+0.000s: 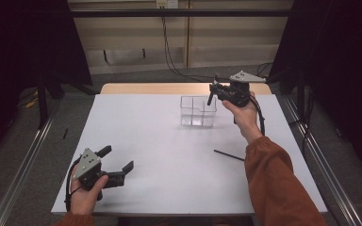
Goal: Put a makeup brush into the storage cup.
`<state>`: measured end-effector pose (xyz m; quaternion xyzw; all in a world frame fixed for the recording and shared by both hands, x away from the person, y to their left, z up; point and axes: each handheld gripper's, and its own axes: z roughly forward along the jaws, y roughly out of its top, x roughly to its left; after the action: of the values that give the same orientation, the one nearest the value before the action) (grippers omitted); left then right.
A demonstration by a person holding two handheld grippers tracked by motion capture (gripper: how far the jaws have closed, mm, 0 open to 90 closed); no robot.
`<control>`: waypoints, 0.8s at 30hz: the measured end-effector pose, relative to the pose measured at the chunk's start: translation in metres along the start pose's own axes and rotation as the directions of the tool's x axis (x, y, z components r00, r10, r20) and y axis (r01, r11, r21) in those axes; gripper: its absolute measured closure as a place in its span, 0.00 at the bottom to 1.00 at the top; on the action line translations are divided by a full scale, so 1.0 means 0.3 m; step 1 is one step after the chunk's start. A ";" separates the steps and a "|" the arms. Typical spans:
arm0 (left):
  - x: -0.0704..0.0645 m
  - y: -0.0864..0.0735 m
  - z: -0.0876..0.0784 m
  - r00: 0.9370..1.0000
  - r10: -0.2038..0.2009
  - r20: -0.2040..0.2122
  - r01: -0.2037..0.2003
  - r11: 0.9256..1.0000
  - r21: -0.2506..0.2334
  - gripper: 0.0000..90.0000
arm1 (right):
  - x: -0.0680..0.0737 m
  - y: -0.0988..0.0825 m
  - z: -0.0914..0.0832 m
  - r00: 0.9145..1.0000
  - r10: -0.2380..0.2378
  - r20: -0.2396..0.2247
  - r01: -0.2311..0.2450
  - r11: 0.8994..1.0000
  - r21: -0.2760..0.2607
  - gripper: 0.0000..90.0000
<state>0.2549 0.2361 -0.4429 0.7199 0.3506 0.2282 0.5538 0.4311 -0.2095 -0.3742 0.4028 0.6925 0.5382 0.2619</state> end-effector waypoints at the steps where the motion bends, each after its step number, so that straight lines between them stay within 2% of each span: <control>1: 0.001 0.000 0.000 1.000 0.000 -0.001 0.000 1.000 0.000 0.03 | 0.002 -0.003 0.004 1.000 -0.002 -0.003 0.002 1.000 0.006 0.89; 8: 0.002 0.000 -0.002 1.000 0.002 -0.001 -0.002 1.000 0.000 0.03 | -0.003 -0.035 0.010 1.000 0.004 -0.001 -0.004 1.000 0.030 0.89; 24: -0.001 0.000 -0.001 1.000 0.008 -0.003 -0.008 1.000 0.004 0.03 | -0.018 -0.084 0.007 0.999 0.039 -0.006 -0.039 0.998 0.044 0.89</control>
<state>0.2545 0.2360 -0.4426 0.7220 0.3488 0.2309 0.5511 0.4289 -0.2154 -0.3994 0.4200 0.6969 0.5295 0.2401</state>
